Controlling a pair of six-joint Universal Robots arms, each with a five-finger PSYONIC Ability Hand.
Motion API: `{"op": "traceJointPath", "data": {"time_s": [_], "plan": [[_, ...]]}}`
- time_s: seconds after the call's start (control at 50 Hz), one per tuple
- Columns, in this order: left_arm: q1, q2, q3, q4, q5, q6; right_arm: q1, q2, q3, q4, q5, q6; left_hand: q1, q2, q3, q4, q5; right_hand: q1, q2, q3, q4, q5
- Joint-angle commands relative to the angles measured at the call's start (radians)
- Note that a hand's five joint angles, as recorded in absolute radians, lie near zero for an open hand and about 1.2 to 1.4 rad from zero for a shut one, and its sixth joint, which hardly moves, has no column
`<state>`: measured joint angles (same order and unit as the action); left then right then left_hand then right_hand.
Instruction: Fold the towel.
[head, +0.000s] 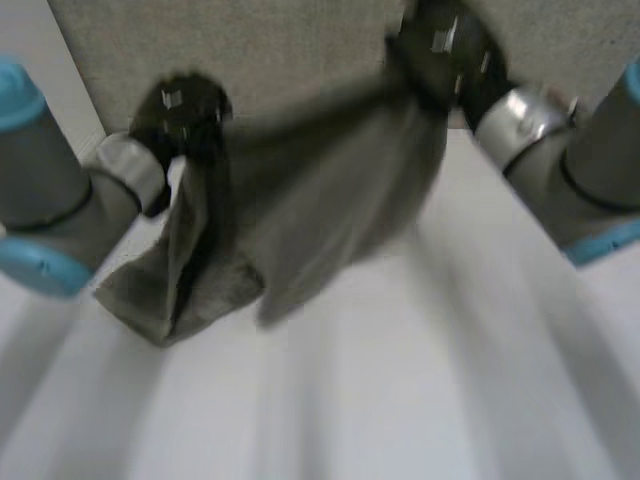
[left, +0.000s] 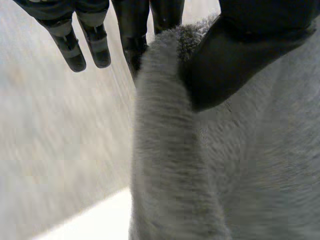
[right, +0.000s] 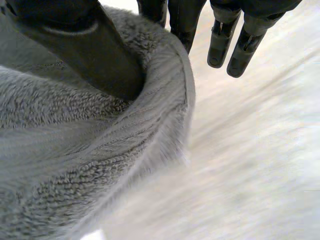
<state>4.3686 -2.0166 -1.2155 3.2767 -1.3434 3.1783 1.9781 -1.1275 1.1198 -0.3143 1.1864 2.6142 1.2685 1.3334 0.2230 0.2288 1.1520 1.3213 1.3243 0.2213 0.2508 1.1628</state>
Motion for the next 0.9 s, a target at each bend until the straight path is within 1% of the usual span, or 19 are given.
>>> {"op": "traceJointPath", "data": {"time_s": [0.02, 0.04, 0.06, 0.08, 0.12, 0.16, 0.18, 0.2, 0.22, 0.26, 0.28, 0.32, 0.44, 0.52, 0.64, 0.8, 0.84, 0.88, 0.9], "plan": [[0.008, 0.154, 0.174, 0.167, -0.059, -0.003, 0.015, -0.144, -0.035, -0.259, 0.163, 0.205, 0.128, 0.063, -0.048, -0.054, 0.070, 0.075, 0.072, -0.047, -0.076, 0.059], [0.014, 0.194, 0.177, 0.243, -0.081, -0.003, 0.005, -0.153, -0.022, -0.234, 0.151, 0.214, 0.128, 0.063, -0.048, -0.054, 0.070, 0.075, 0.072, -0.047, -0.076, 0.059], [0.014, 0.194, 0.177, 0.244, -0.082, -0.003, -0.007, -0.158, -0.003, -0.194, 0.122, 0.216, 0.128, 0.063, -0.048, -0.054, 0.070, 0.075, 0.072, -0.047, -0.076, 0.059], [0.028, 0.193, 0.182, 0.301, -0.082, 0.008, -0.007, -0.158, -0.003, -0.193, 0.122, 0.216, 0.128, 0.063, -0.048, -0.054, 0.070, 0.075, 0.072, -0.047, -0.076, 0.059], [0.057, 0.183, 0.180, 0.324, -0.074, 0.012, -0.019, -0.161, 0.053, -0.102, 0.052, 0.213, 0.128, 0.063, -0.048, -0.054, 0.070, 0.075, 0.072, -0.047, -0.076, 0.059], [0.110, 0.177, 0.144, 0.264, -0.012, 0.017, -0.022, -0.163, 0.095, -0.062, 0.023, 0.202, 0.128, 0.063, -0.048, -0.054, 0.070, 0.075, 0.072, -0.047, -0.076, 0.059], [0.111, 0.177, 0.143, 0.264, -0.011, 0.017, -0.022, -0.163, 0.095, -0.062, 0.022, 0.202, 0.128, 0.063, -0.048, -0.054, 0.070, 0.075, 0.072, -0.047, -0.076, 0.059], [0.126, 0.180, 0.095, 0.218, 0.044, 0.019, -0.025, -0.164, 0.144, -0.033, 0.000, 0.179, 0.128, 0.063, -0.048, -0.054, 0.070, 0.075, 0.072, -0.047, -0.076, 0.059], [0.126, 0.180, 0.094, 0.218, 0.044, 0.019, -0.034, -0.166, 0.200, -0.011, -0.022, 0.144, 0.128, 0.063, -0.048, -0.054, 0.070, 0.075, 0.072, -0.047, -0.076, 0.059], [0.124, 0.191, -0.049, 0.157, 0.140, 0.017, -0.048, -0.170, 0.260, 0.007, -0.033, 0.104, 0.128, 0.063, -0.048, -0.054, 0.070, 0.075, 0.072, -0.047, -0.076, 0.059], [0.124, 0.191, -0.050, 0.156, 0.141, 0.017, -0.065, -0.176, 0.322, 0.023, -0.037, 0.062, 0.128, 0.063, -0.048, -0.054, 0.070, 0.075, 0.072, -0.047, -0.076, 0.059], [0.120, 0.200, -0.198, 0.152, 0.177, 0.019, -0.079, -0.184, 0.380, 0.030, -0.041, 0.020, 0.128, 0.063, -0.048, -0.054, 0.070, 0.075, 0.072, -0.047, -0.076, 0.059], [0.101, 0.187, -0.395, 0.156, 0.181, 0.037, -0.113, -0.204, 0.544, 0.040, -0.041, -0.089, 0.128, 0.063, -0.048, -0.054, 0.070, 0.075, 0.072, -0.047, -0.076, 0.059], [0.083, 0.127, -0.510, 0.190, 0.179, 0.116, -0.139, -0.204, 0.581, 0.046, -0.041, -0.095, 0.128, 0.063, -0.048, -0.054, 0.070, 0.075, 0.072, -0.047, -0.076, 0.059], [0.066, 0.068, -0.542, 0.198, 0.167, 0.192, -0.163, -0.195, 0.601, 0.078, -0.042, -0.091, 0.128, 0.063, -0.048, -0.054, 0.070, 0.075, 0.072, -0.047, -0.076, 0.059], [0.060, 0.082, -0.555, 0.208, 0.103, 0.192, -0.171, -0.192, 0.624, 0.104, -0.067, -0.083, 0.128, 0.063, -0.048, -0.054, 0.070, 0.075, 0.072, -0.047, -0.076, 0.059], [0.060, 0.081, -0.556, 0.210, 0.084, 0.192, -0.171, -0.192, 0.624, 0.106, -0.068, -0.077, 0.043, -0.022, -0.048, -0.054, -0.015, 0.075, 0.072, -0.047, -0.076, 0.059], [0.062, 0.070, -0.556, 0.219, 0.037, 0.189, -0.174, -0.193, 0.626, 0.110, -0.073, -0.066, -0.331, -0.396, -0.048, -0.054, -0.389, 0.075, 0.072, -0.047, -0.076, 0.059], [0.062, 0.070, -0.556, 0.219, 0.036, 0.189, -0.174, -0.193, 0.626, 0.110, -0.073, -0.066, -0.333, -0.398, -0.048, -0.054, -0.391, 0.075, 0.072, -0.047, -0.076, 0.059]]}}
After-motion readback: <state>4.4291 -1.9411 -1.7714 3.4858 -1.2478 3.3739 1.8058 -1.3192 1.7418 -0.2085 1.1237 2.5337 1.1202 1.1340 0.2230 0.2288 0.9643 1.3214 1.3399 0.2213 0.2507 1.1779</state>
